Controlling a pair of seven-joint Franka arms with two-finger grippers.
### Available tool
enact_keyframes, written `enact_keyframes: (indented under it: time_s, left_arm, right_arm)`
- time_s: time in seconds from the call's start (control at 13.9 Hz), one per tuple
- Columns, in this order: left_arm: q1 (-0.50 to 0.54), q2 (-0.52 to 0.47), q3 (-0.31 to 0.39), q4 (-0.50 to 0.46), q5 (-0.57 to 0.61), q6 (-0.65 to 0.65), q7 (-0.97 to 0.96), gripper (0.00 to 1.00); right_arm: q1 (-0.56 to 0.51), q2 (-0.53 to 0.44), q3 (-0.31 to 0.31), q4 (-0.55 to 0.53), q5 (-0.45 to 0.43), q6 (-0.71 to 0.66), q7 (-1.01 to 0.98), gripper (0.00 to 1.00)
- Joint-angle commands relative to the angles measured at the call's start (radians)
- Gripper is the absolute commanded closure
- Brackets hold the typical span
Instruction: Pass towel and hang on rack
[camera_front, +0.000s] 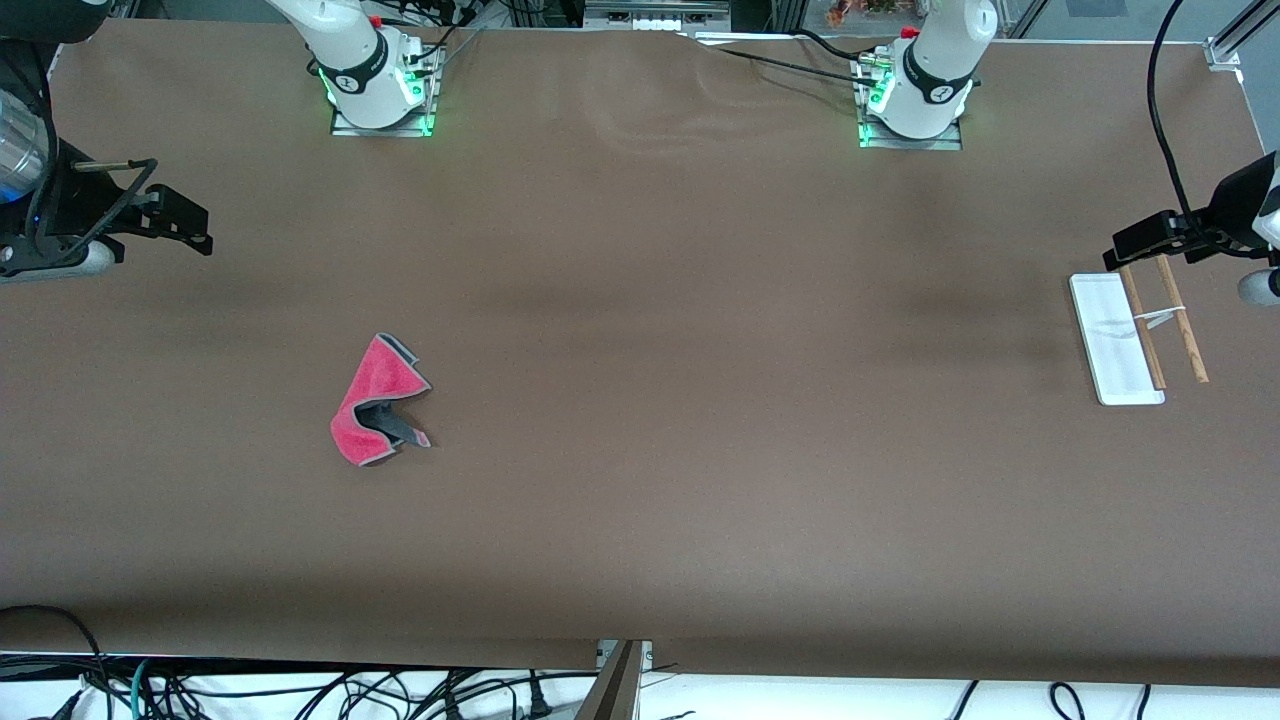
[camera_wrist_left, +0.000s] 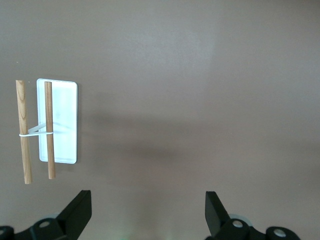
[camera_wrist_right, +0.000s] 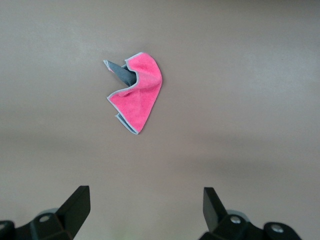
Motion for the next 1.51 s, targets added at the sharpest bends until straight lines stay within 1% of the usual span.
enact_keyframes:
  time_s: [0.0, 1.08, 1.44]
  left_arm:
    - [0.001, 0.007, -0.001, 0.028, -0.011, -0.020, 0.023, 0.00]
    - [0.001, 0.007, 0.001, 0.028, -0.014, -0.034, 0.026, 0.00]
    - [0.001, 0.009, 0.003, 0.028, -0.014, -0.034, 0.026, 0.00]
  right_arm:
    - [-0.012, 0.010, 0.010, 0.023, 0.020, -0.013, 0.008, 0.00]
    - [-0.012, 0.012, 0.010, 0.031, 0.022, -0.001, -0.006, 0.00]
    - [-0.012, 0.067, 0.010, 0.029, 0.017, 0.063, -0.003, 0.00]
